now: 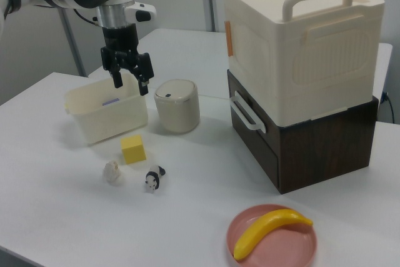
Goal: Open the trash can
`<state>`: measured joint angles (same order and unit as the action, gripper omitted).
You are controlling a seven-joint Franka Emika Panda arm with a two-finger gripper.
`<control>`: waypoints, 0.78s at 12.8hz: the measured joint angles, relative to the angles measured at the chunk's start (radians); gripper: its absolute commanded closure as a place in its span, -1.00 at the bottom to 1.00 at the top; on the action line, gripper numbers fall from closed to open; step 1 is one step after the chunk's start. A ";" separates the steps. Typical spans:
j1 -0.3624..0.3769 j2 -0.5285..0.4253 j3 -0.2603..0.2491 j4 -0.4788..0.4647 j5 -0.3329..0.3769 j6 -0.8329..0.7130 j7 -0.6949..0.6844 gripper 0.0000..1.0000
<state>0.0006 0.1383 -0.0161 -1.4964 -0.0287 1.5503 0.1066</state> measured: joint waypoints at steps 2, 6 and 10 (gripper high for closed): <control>0.000 0.000 0.000 0.000 0.000 0.000 0.000 -1.00; 0.000 0.000 0.000 -0.003 0.000 0.000 -0.013 -1.00; 0.005 0.002 0.001 -0.066 0.000 0.037 -0.043 -1.00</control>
<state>0.0057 0.1406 -0.0151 -1.5625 -0.0287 1.5871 0.0635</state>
